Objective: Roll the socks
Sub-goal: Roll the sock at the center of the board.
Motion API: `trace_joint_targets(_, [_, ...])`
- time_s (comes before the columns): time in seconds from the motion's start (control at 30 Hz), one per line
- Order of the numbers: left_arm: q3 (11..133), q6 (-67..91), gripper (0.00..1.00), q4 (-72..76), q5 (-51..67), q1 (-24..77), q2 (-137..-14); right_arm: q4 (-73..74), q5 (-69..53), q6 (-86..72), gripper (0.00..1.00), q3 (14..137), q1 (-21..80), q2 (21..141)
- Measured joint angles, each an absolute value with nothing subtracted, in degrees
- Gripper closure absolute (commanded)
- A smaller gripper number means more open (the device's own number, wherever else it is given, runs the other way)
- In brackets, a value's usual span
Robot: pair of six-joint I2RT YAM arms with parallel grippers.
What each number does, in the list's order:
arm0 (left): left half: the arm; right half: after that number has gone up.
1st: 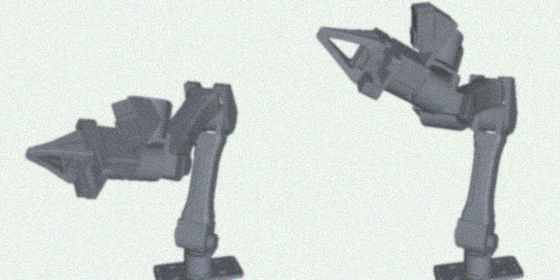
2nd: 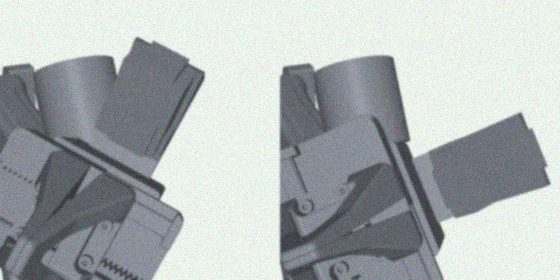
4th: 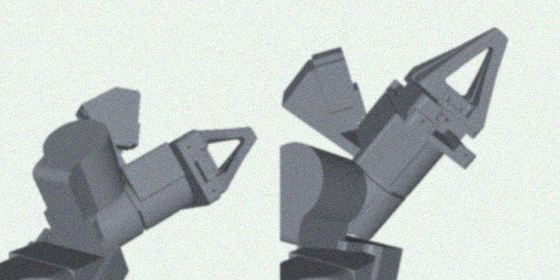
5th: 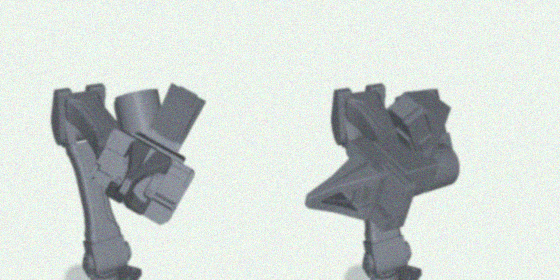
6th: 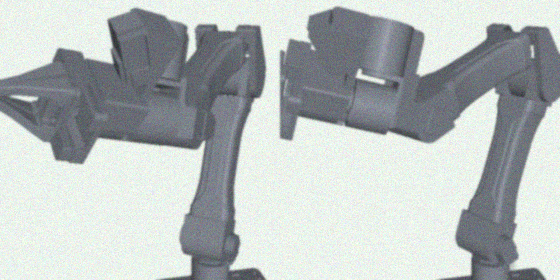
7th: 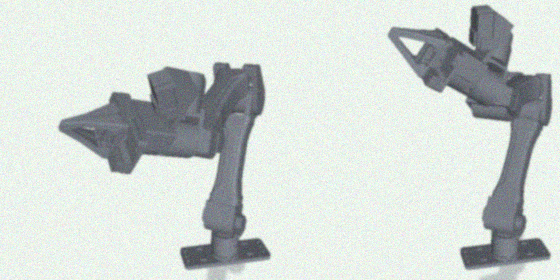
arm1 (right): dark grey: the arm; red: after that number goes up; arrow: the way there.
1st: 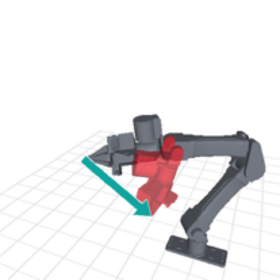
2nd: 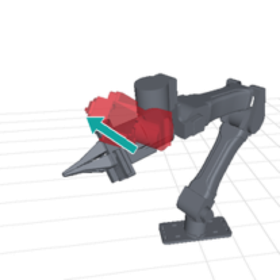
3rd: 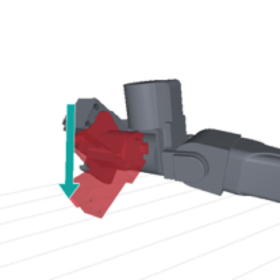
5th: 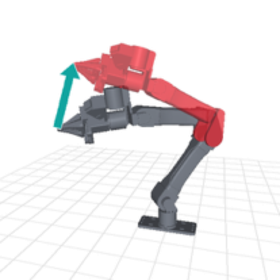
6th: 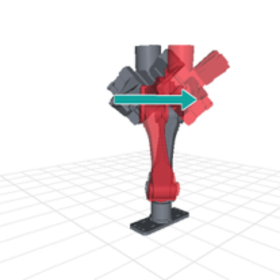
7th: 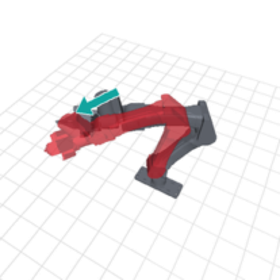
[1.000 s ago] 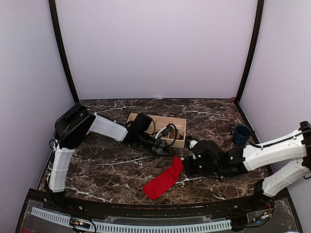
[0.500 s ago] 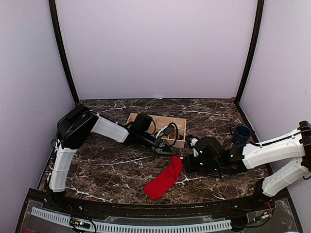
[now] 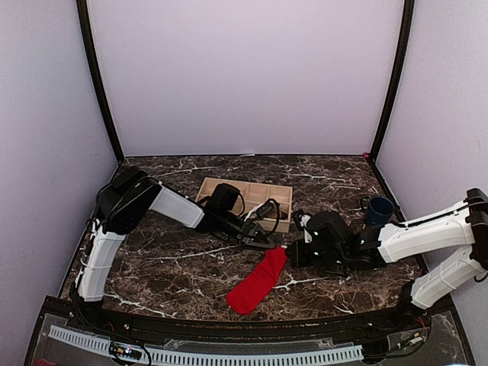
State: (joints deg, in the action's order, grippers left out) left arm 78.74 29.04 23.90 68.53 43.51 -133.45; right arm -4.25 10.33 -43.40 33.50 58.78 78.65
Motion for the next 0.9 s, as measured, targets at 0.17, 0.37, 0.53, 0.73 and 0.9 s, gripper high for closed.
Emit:
trace_joint_targets(0.17, [78.74, 30.06, 0.52, 25.32, 68.84, 43.29, -133.49, -4.47, 9.93, -43.55, 1.00, 33.50, 58.37, 79.42])
trace_joint_targets(0.37, [78.76, 31.62, 0.60, 27.27, 69.45, 42.83, -133.49, -4.73, 9.85, -43.62, 1.00, 33.50, 58.33, 80.05])
trace_joint_targets(0.53, [78.76, 32.01, 0.68, 27.59, 69.69, 42.44, -133.51, -4.75, 9.85, -43.68, 1.00, 33.50, 58.22, 80.05])
trace_joint_targets(0.73, [78.76, 31.92, 0.79, 27.51, 70.13, 42.09, -133.51, -4.75, 9.85, -43.81, 1.00, 33.50, 58.02, 80.31])
trace_joint_targets(0.9, [78.76, 31.70, 0.79, 27.18, 70.78, 42.11, -133.53, -4.80, 9.82, -43.81, 1.00, 33.50, 57.89, 80.88])
